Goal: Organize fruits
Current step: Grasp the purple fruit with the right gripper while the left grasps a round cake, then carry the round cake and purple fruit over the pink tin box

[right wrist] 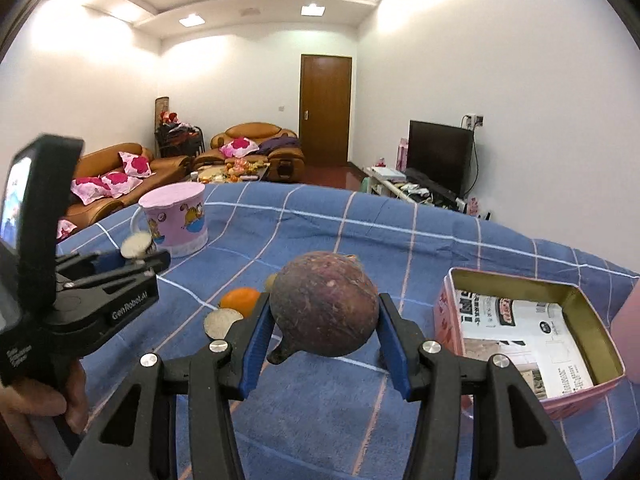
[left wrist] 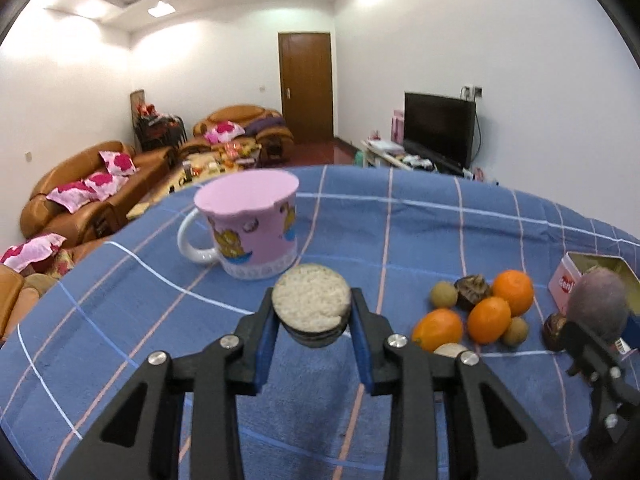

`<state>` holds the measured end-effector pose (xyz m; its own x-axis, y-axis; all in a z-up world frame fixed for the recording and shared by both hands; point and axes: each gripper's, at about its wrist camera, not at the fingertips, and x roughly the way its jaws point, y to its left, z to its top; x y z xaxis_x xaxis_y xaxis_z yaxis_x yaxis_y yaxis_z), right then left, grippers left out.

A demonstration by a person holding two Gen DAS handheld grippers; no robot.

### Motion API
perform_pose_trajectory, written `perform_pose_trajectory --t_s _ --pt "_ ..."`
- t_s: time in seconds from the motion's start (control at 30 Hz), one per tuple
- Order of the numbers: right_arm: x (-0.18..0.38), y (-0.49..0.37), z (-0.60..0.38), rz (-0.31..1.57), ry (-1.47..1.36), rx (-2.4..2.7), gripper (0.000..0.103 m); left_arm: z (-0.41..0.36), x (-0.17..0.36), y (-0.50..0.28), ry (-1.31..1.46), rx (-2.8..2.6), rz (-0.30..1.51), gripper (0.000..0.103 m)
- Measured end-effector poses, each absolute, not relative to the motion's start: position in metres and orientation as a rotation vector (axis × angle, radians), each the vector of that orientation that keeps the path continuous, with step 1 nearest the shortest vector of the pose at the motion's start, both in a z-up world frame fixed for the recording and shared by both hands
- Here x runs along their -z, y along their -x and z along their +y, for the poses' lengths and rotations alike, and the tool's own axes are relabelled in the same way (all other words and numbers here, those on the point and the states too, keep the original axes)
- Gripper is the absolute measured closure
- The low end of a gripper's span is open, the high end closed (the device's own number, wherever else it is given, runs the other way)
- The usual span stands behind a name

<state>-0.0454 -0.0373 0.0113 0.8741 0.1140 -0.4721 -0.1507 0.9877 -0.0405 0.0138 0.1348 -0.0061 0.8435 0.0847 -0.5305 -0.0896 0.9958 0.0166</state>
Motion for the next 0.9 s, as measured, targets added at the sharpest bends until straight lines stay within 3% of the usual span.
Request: perform_pose_trajectory --t_s 0.9 --pt "-0.014 0.081 -0.071 0.451 0.110 -0.072 0.050 0.060 -0.006 0.038 -0.053 -0.038 0.472 0.067"
